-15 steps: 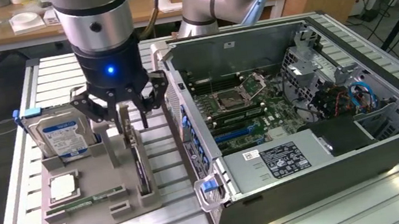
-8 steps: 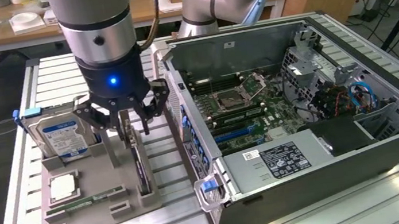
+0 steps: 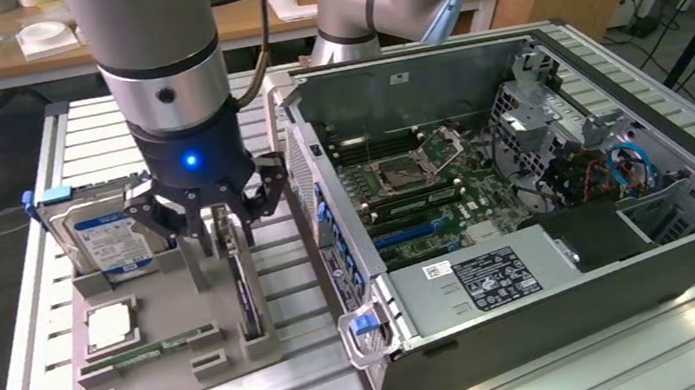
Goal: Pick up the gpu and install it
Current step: 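Pick up the gpu and move the gpu toward the slot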
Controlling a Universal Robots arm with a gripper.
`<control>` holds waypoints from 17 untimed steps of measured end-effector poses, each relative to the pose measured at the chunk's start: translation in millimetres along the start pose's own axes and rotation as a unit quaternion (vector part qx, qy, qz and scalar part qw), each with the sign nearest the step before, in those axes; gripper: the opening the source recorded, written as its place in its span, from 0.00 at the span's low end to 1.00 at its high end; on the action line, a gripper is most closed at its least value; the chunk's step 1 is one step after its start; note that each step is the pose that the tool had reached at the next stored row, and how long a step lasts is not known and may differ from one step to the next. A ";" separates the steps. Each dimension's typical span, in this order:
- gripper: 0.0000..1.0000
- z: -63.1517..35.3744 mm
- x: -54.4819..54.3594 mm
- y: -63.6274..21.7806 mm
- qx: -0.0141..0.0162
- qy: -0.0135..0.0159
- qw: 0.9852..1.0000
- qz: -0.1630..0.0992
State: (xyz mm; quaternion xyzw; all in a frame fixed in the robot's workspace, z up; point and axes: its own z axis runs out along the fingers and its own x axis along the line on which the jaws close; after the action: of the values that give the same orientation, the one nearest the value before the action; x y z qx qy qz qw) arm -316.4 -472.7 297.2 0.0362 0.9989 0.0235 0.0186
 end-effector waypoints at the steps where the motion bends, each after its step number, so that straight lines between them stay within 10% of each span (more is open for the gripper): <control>1: 0.47 1.7 0.2 -0.2 0.000 0.000 1.000 0.000; 17: 0.47 30.6 1.8 -4.3 0.000 0.001 1.000 -0.001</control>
State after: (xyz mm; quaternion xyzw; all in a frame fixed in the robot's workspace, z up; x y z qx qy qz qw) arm -317.4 -475.5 266.4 0.0351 0.9989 0.0235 0.0179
